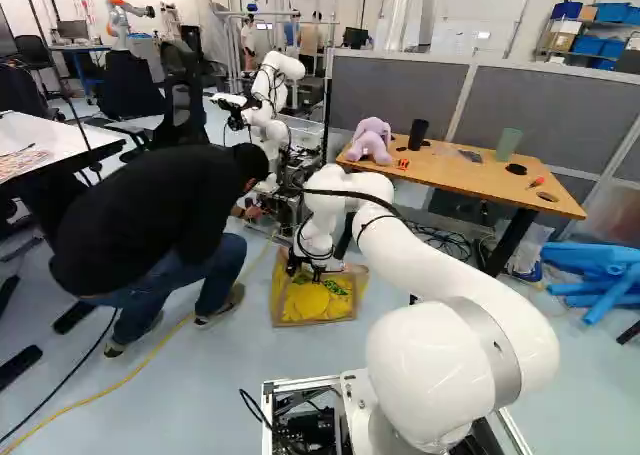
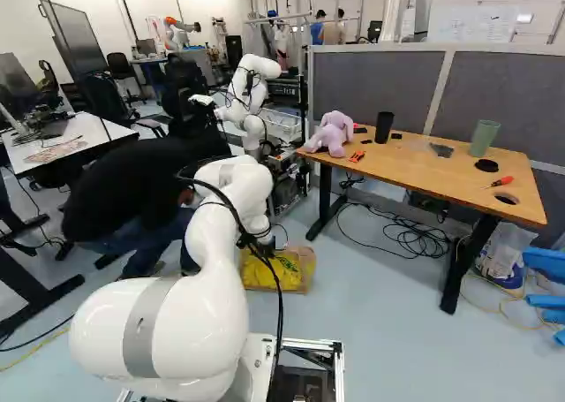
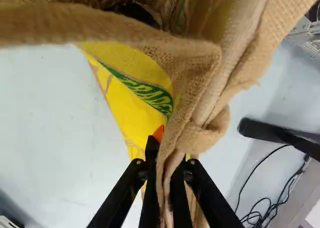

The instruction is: Pick up the bag on the ground and place it on the table

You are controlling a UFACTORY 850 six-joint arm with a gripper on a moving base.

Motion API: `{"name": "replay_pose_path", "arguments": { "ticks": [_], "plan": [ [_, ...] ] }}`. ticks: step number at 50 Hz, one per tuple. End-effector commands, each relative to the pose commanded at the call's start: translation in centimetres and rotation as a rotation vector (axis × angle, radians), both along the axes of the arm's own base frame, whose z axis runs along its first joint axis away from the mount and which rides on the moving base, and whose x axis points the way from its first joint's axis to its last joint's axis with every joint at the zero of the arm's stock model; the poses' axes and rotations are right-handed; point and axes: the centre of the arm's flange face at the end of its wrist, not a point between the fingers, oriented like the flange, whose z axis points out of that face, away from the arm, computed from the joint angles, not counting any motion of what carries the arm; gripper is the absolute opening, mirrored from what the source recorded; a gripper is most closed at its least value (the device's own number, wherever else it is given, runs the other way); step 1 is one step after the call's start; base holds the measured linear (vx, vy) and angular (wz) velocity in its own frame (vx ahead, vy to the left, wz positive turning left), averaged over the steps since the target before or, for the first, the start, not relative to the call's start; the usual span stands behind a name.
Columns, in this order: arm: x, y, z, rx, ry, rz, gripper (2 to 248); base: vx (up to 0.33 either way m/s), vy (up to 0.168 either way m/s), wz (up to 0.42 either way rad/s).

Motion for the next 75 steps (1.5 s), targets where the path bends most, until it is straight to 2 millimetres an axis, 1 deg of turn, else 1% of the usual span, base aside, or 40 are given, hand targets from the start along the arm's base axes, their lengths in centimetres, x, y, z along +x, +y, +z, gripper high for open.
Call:
{"name": "replay_pose_path", "arguments": {
  "ticks": [47, 75],
  "plan": [
    [0.1, 0.0, 7.1, 0.001, -0.009, 0.0, 22, 0.0, 0.0, 0.0],
    [0.9, -0.1, 11.2, 0.004, -0.04, -0.003, 22, 0.0, 0.0, 0.0]
  ]
}}
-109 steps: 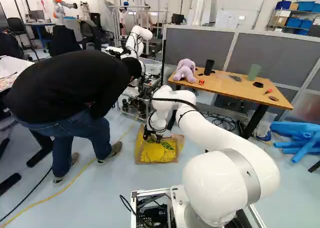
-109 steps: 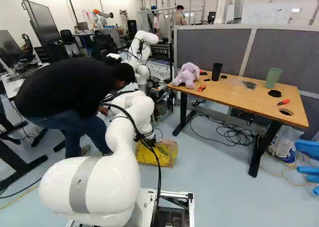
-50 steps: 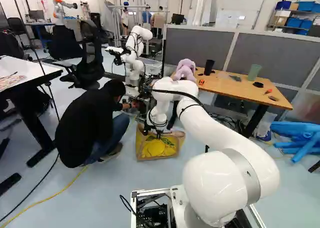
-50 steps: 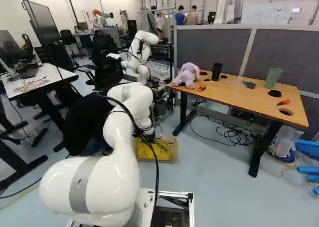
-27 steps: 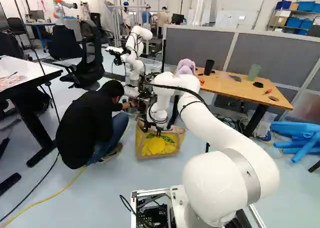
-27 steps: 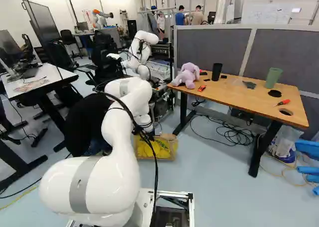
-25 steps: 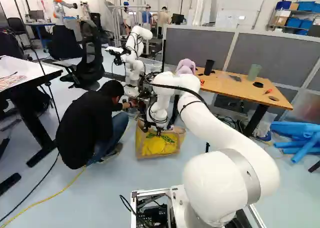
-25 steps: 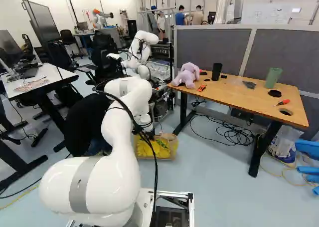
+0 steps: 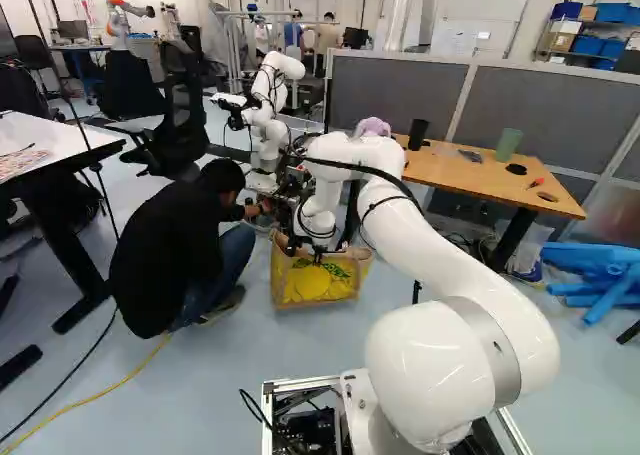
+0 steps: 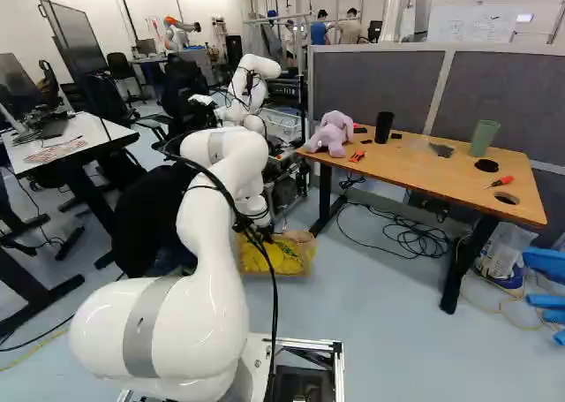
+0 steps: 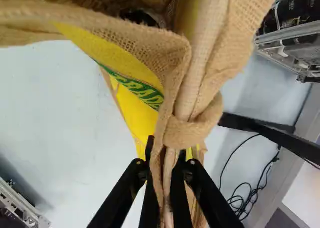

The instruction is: Pick up the bag on the ground and place it on the table

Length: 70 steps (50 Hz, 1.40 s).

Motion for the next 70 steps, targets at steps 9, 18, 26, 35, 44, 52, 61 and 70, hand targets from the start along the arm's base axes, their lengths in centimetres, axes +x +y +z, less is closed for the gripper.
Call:
{"name": "replay_pose_path", "arguments": {
  "ticks": [9, 18, 26, 35, 44, 52, 61, 70],
  "plan": [
    [0.3, 0.0, 1.3, 0.001, -0.012, -0.001, 22, 0.0, 0.0, 0.0],
    [0.4, 0.0, 2.6, 0.002, -0.021, -0.001, 22, 0.0, 0.0, 0.0],
    [0.4, 0.0, 3.8, 0.003, -0.027, -0.001, 22, 0.0, 0.0, 0.0],
    [0.3, -0.1, 5.2, 0.004, -0.033, -0.001, 22, 0.0, 0.0, 0.0],
    [0.2, -0.1, 6.5, 0.019, -0.04, -0.048, 22, 0.0, 0.0, 0.0],
    [0.0, -0.1, 7.7, 0.045, -0.048, -0.125, 22, 0.0, 0.0, 0.0],
    [-0.1, -0.1, 9.0, 0.074, -0.056, -0.212, 22, 0.0, 0.0, 0.0],
    [-0.2, -0.1, 10.3, 0.106, -0.065, -0.301, 22, 0.0, 0.0, 0.0]
  ]
}}
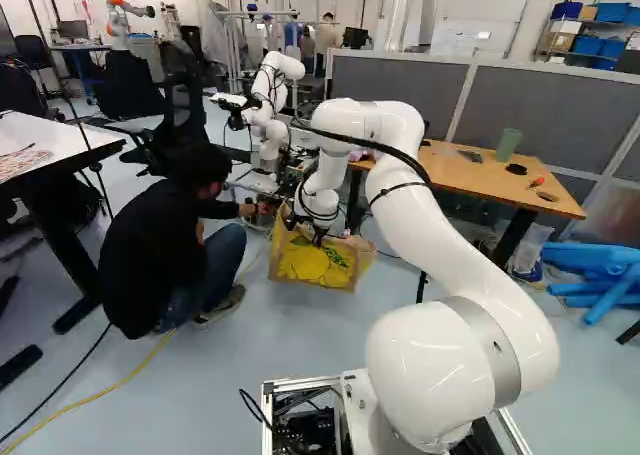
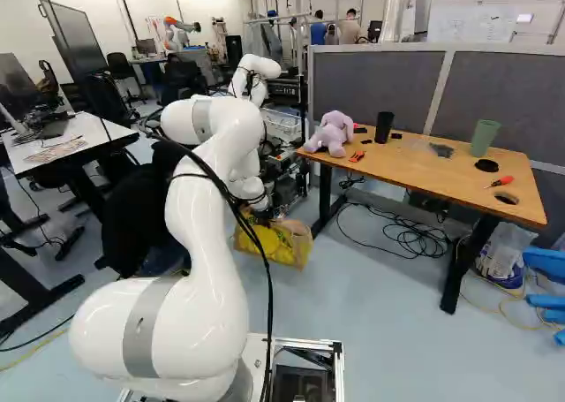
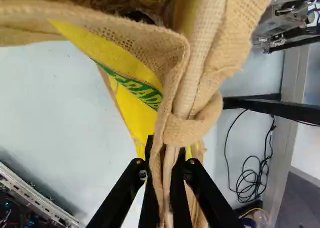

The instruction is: Pick up the bag on the ground and place it on the table

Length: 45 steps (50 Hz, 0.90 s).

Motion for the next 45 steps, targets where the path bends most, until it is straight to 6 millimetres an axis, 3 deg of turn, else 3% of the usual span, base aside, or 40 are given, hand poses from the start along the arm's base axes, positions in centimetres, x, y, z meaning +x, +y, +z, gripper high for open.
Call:
{"name": "replay_pose_path", "arguments": {
  "ticks": [45],
  "plan": [
    [-0.9, -0.1, 6.5, 0.179, -0.049, -0.441, 22, 0.0, 0.0, 0.0]
  ]
}}
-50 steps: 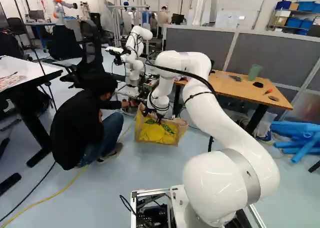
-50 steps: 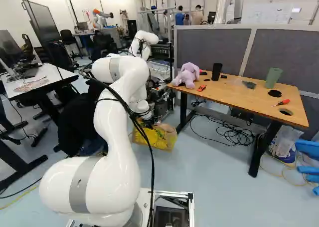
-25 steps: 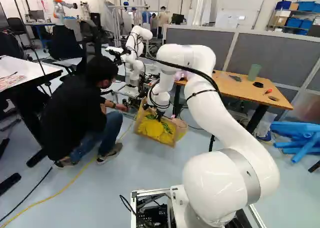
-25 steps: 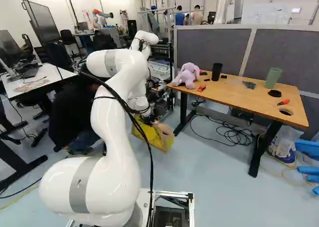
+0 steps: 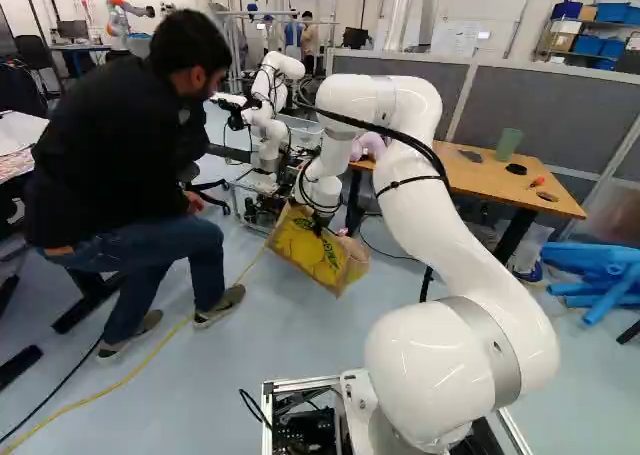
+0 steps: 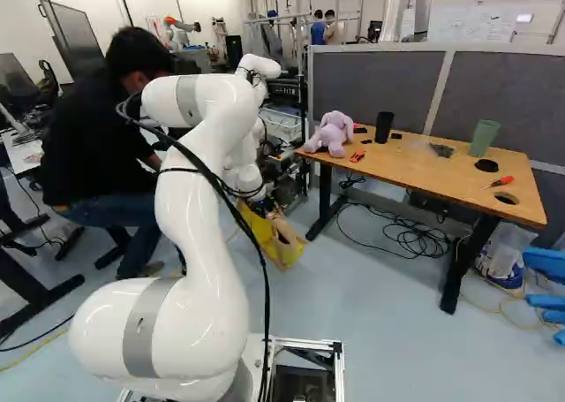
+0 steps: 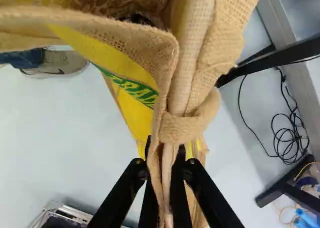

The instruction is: Pick up the bag on the ground and place it on the table

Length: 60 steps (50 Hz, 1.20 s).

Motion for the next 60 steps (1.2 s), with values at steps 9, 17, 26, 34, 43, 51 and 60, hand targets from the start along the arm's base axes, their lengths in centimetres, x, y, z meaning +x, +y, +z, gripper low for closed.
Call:
{"name": "replay_pose_path", "arguments": {
  "ticks": [9, 17, 26, 34, 43, 51, 60],
  "plan": [
    [-0.2, 0.0, 1.3, 0.034, -0.011, -0.077, 22, 0.0, 0.0, 0.0],
    [-0.4, 0.0, 2.4, 0.043, -0.021, -0.093, 22, 0.0, 0.0, 0.0],
    [-0.5, -0.1, 3.7, 0.046, -0.035, -0.096, 22, 0.0, 0.0, 0.0],
    [-0.3, -0.1, 4.7, 0.051, -0.042, -0.096, 22, 0.0, 0.0, 0.0],
    [0.0, -0.1, 5.8, 0.059, -0.028, -0.095, 22, 0.0, 0.0, 0.0],
    [0.2, 0.0, 6.7, 0.068, -0.007, -0.093, 22, 0.0, 0.0, 0.0],
    [0.4, 0.1, 7.7, 0.078, 0.024, -0.09, 22, 0.0, 0.0, 0.0]
  ]
}}
